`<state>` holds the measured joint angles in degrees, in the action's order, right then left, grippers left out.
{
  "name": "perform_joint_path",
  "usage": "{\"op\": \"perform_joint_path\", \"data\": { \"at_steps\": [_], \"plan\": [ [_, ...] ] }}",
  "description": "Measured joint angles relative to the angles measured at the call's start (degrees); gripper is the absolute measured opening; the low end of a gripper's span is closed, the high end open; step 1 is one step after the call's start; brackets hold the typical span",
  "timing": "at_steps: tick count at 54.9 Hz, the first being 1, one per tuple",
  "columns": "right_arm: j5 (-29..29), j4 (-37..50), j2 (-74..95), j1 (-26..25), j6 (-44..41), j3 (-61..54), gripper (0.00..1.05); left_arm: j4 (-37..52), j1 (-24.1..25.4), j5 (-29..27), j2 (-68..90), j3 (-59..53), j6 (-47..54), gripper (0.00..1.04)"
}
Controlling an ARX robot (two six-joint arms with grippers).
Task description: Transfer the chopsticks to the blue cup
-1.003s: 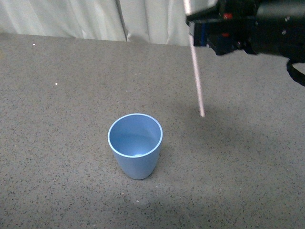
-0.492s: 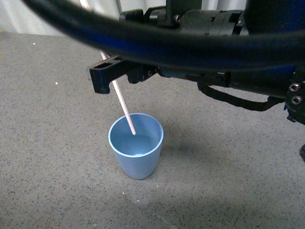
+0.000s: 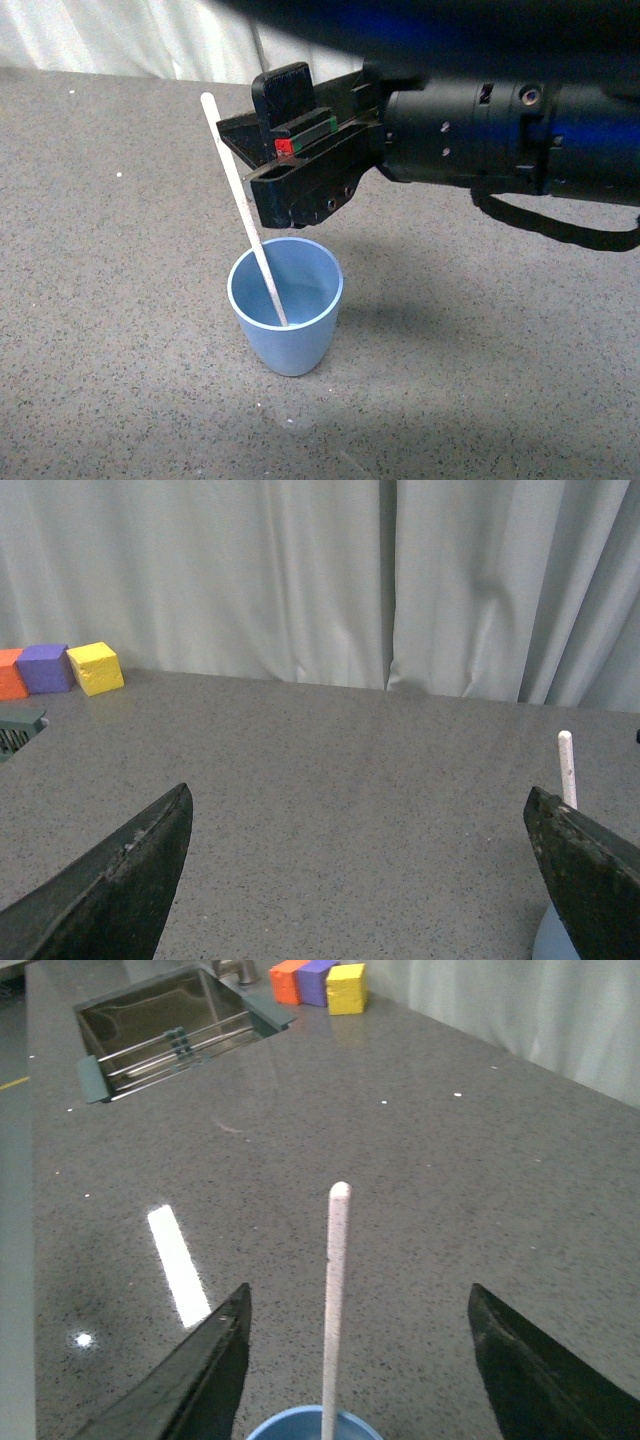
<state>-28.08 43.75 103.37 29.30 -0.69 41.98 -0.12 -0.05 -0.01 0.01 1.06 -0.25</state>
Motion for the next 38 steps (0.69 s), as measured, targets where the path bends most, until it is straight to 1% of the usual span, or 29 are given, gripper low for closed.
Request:
{"op": "perform_joint_path", "data": {
  "at_steps": [2, 3, 6, 11, 12, 14, 16, 19, 23, 26, 32, 35, 38],
  "plan": [
    [1.4, -1.2, -1.2, -0.4, 0.1, -0.5, 0.69, 0.0, 0.0, 0.0, 0.0, 0.0, 0.0, 0.98],
    [3.2, -2.4, -2.4, -1.0, 0.7, -1.1, 0.75, 0.0, 0.0, 0.0, 0.0, 0.0, 0.0, 0.98],
    [6.1, -4.2, -4.2, -2.0, 1.9, -2.0, 0.82, 0.0, 0.0, 0.0, 0.0, 0.0, 0.0, 0.98],
    [12.8, -10.1, -8.3, -5.6, 5.0, -3.8, 0.97, 0.0, 0.0, 0.0, 0.0, 0.0, 0.0, 0.98],
    [14.9, -12.1, -9.0, -6.6, 5.2, -3.9, 0.97, 0.0, 0.0, 0.0, 0.0, 0.0, 0.0, 0.98],
    [20.8, -17.4, -10.7, -9.0, 4.2, -4.5, 0.95, 0.0, 0.0, 0.0, 0.0, 0.0, 0.0, 0.98],
    [24.5, -21.7, -12.3, -11.9, 4.2, -5.9, 0.95, 0.0, 0.0, 0.0, 0.0, 0.0, 0.0, 0.98],
    [27.8, -26.4, -14.7, -16.1, 4.4, -8.1, 0.95, 0.0, 0.0, 0.0, 0.0, 0.0, 0.0, 0.98],
    [30.5, -27.9, -19.9, -19.6, 4.0, -11.6, 0.95, 0.0, 0.0, 0.0, 0.0, 0.0, 0.0, 0.98],
    [31.6, -28.5, -24.5, -20.3, 3.8, -13.6, 0.95, 0.0, 0.0, 0.0, 0.0, 0.0, 0.0, 0.98],
    [35.8, -28.3, -31.4, -20.2, 2.6, -16.6, 0.95, 0.0, 0.0, 0.0, 0.0, 0.0, 0.0, 0.98],
    [40.0, -28.0, -36.5, -19.5, 2.3, -19.3, 0.95, 0.0, 0.0, 0.0, 0.0, 0.0, 0.0, 0.98],
    [43.6, -28.4, -41.9, -18.4, 3.8, -21.7, 0.95, 0.0, 0.0, 0.0, 0.0, 0.0, 0.0, 0.98]
  ]
}}
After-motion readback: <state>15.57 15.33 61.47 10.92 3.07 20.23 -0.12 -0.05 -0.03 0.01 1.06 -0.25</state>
